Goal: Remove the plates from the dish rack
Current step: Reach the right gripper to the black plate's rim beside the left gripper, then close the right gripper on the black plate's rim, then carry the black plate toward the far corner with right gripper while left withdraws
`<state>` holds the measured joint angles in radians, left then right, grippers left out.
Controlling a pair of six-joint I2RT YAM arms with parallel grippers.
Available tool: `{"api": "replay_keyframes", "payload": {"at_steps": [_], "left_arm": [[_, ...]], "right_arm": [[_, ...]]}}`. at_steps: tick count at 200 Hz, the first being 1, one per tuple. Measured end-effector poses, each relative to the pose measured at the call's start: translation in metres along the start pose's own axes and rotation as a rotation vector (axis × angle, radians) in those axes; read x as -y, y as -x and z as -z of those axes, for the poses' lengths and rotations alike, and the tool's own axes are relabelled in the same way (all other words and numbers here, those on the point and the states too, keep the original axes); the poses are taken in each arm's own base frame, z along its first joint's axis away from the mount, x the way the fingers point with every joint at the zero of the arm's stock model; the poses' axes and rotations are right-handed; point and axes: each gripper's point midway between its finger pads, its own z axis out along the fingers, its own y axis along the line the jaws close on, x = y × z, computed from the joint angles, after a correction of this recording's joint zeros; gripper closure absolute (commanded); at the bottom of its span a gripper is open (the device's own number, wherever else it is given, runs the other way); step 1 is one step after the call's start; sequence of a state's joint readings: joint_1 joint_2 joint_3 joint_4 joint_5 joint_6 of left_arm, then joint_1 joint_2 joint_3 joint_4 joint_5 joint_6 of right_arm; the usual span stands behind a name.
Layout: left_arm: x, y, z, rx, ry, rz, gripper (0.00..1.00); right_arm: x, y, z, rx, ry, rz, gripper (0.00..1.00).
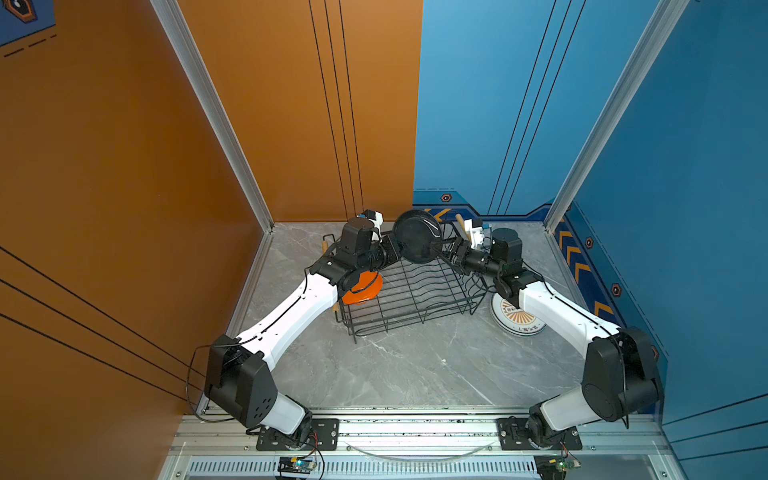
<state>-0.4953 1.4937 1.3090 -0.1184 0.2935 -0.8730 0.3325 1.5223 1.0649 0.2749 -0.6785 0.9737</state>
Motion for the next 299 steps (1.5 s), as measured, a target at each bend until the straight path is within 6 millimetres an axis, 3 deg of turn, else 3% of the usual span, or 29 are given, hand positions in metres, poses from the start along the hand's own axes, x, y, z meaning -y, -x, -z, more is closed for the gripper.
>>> {"api": "replay_keyframes", "payload": {"at_steps": [83, 102, 130, 166, 215, 268, 270, 277, 299], "left_arm": [[0.003, -0.012, -0.006, -0.038, -0.079, 0.057, 0.93], [0.006, -0.012, -0.007, -0.038, -0.092, 0.065, 0.84], [0.01, -0.011, -0.007, -0.037, -0.111, 0.067, 0.54], [0.015, -0.013, -0.008, -0.038, -0.129, 0.034, 0.48], [0.008, -0.02, -0.005, -0.056, -0.104, -0.022, 0.44], [-0.004, -0.028, 0.02, -0.088, 0.002, -0.161, 0.32], [-0.004, -0.028, 0.022, -0.087, 0.008, -0.171, 0.3], [-0.005, -0.026, 0.028, -0.082, 0.026, -0.202, 0.01], [-0.008, -0.017, 0.048, -0.049, 0.091, -0.297, 0.02]], "right_arm": [[-0.019, 0.011, -0.014, 0.013, 0.156, -0.045, 0.69], [-0.021, 0.011, -0.015, 0.011, 0.173, -0.057, 0.77], [-0.024, 0.011, -0.015, 0.009, 0.187, -0.062, 0.85], [-0.019, 0.01, -0.015, 0.004, 0.168, -0.057, 0.97], [-0.01, 0.01, -0.005, -0.001, 0.101, -0.038, 0.99], [-0.018, 0.063, 0.028, 0.103, 0.071, 0.016, 1.0], [-0.018, 0.067, 0.031, 0.113, 0.069, 0.018, 1.0], [-0.016, 0.077, 0.039, 0.136, 0.055, 0.025, 1.0], [-0.007, 0.114, 0.075, 0.227, -0.016, 0.057, 1.0]]}}
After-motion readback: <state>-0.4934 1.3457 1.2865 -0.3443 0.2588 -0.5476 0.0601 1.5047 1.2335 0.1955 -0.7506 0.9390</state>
